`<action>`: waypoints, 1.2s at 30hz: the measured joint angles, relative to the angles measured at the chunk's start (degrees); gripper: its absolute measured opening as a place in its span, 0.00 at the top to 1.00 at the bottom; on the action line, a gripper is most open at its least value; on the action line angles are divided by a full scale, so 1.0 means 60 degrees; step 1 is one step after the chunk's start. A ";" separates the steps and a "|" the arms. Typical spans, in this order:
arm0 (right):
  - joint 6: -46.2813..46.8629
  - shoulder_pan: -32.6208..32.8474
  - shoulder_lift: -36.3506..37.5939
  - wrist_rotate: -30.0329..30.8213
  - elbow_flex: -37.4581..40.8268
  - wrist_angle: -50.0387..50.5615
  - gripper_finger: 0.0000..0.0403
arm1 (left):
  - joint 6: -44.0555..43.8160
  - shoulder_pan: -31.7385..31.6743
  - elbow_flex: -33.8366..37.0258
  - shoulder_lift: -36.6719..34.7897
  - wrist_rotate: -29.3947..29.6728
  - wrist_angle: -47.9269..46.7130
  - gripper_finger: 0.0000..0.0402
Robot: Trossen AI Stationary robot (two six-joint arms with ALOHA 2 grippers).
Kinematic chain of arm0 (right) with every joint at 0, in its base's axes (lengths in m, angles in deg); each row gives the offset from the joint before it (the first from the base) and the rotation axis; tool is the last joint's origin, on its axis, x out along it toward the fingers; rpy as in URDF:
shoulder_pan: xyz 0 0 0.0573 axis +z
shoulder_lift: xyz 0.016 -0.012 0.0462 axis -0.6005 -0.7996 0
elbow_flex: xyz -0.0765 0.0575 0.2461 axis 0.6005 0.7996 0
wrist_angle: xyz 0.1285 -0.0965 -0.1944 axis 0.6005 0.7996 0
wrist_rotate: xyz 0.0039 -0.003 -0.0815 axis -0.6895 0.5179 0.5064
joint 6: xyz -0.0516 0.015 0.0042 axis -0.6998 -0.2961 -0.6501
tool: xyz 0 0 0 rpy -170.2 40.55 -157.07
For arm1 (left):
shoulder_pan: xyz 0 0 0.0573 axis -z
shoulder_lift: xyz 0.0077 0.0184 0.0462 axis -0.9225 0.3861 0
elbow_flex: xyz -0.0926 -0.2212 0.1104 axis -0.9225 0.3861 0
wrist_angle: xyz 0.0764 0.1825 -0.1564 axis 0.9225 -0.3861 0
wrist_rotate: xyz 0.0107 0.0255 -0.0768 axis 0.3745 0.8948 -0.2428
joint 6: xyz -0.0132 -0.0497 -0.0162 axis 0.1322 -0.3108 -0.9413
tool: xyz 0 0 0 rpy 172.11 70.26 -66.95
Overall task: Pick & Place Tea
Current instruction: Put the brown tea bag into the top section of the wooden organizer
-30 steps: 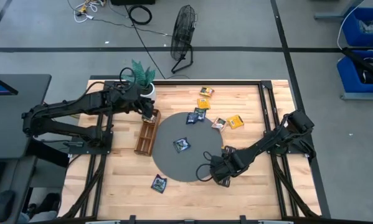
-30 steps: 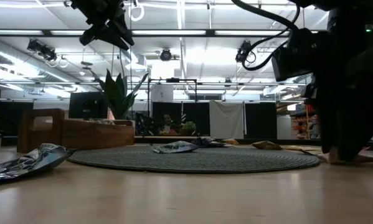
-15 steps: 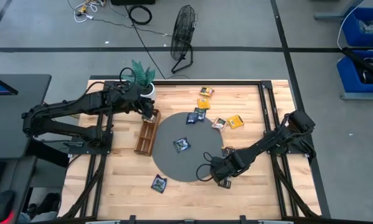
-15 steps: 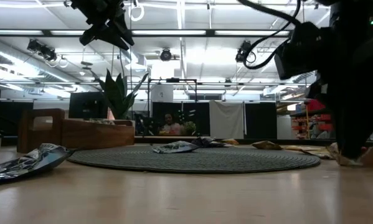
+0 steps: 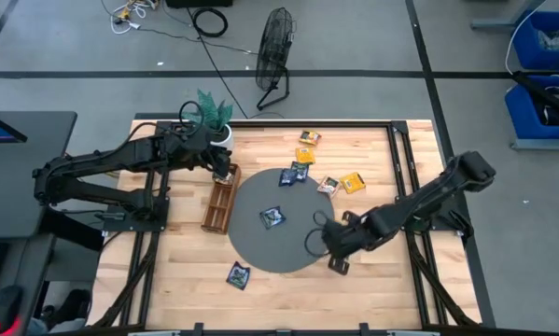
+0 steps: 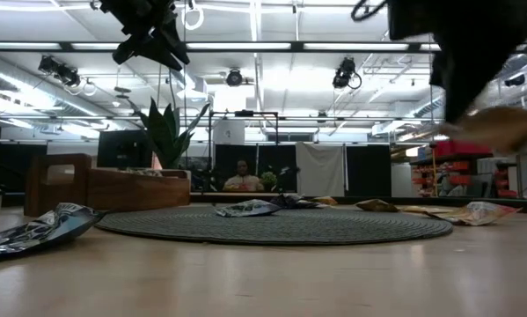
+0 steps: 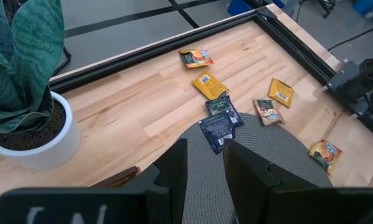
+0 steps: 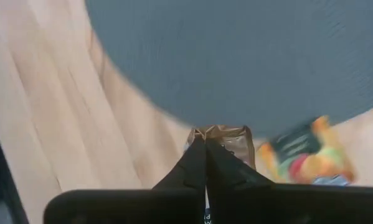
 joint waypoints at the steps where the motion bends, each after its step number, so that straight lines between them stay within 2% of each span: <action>1: 0.0076 -0.0106 0.0247 0.0206 0.0000 -0.0027 1.00 | 0.0093 0.0000 0.0000 0.0000 -0.0038 0.0014 0.74; 5: 0.0466 -0.0736 0.1153 0.0913 0.0000 -0.0263 1.00 | 0.0671 0.0005 -0.0002 0.0000 -0.0585 0.0343 0.74; 9: 0.0712 -0.1603 0.1904 0.1277 0.0000 -0.1461 1.00 | 0.1982 0.0252 -0.0004 0.0000 -0.0891 0.1186 0.74; 16: 0.0742 -0.3139 0.2633 0.2148 0.0000 -0.5263 1.00 | 0.5862 0.1094 -0.0007 0.0000 -0.0922 0.3408 0.74; 23: 0.0775 -0.4211 0.2537 0.2720 -0.0018 -0.8863 1.00 | 0.8952 0.1753 -0.0015 0.0000 -0.0884 0.5401 0.74; 28: 0.1329 -0.4454 0.2250 0.3193 -0.0015 -1.0235 1.00 | 0.9111 0.1789 -0.0013 0.0064 -0.0173 0.6647 0.74; 32: 0.1728 -0.4523 0.1846 0.3541 -0.0015 -1.1498 1.00 | 0.9764 0.1781 -0.0007 0.0250 -0.0130 0.7285 0.73; 36: 0.1899 -0.4545 0.1433 0.3565 -0.0015 -1.2596 1.00 | 0.9565 0.1789 0.0011 0.0635 -0.0168 0.7278 0.65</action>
